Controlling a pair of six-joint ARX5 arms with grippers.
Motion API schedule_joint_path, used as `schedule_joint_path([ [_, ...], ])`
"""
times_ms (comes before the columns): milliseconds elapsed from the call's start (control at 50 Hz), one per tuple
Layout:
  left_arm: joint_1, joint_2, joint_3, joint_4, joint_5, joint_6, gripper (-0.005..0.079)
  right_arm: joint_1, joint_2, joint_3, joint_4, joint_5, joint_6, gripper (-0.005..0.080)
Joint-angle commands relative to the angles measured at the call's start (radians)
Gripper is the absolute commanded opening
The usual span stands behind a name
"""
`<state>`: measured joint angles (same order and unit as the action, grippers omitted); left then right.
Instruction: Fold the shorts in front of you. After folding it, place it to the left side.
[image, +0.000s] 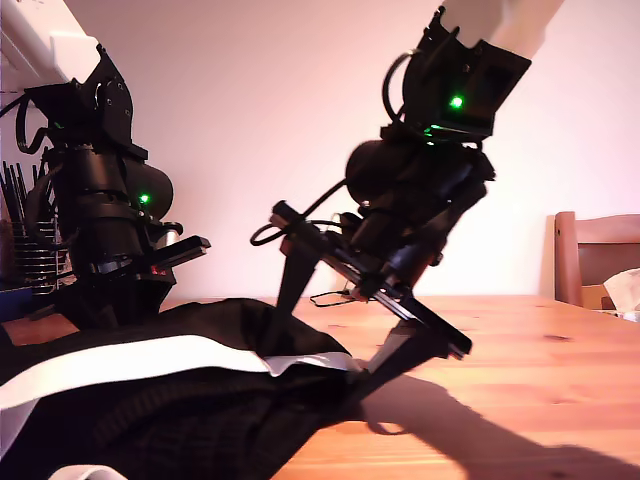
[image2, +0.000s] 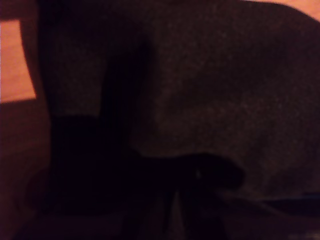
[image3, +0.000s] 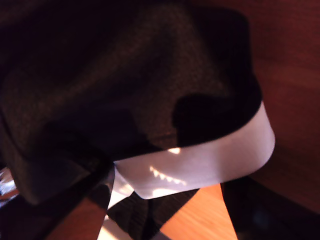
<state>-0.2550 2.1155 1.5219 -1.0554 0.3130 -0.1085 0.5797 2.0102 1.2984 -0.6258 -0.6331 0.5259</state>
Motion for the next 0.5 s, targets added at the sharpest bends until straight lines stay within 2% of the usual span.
schedule_joint_path([
  [0, 0.003, 0.101, -0.070, 0.024, -0.044, 0.004, 0.0074, 0.016, -0.016, -0.022, 0.031, 0.041, 0.018, 0.0599],
  [60, 0.003, 0.101, -0.070, 0.026, -0.043, 0.004, 0.0074, 0.019, -0.016, -0.022, 0.062, 0.052, 0.027, 0.0544],
  [200, 0.003, 0.101, -0.070, 0.027, -0.043, 0.004, 0.0074, 0.028, -0.016, -0.022, 0.098, 0.107, 0.050, 0.0341],
  [480, 0.003, 0.101, -0.070, 0.009, -0.032, 0.004, 0.0074, 0.088, -0.012, -0.022, 0.188, 0.201, 0.076, 0.0333],
])
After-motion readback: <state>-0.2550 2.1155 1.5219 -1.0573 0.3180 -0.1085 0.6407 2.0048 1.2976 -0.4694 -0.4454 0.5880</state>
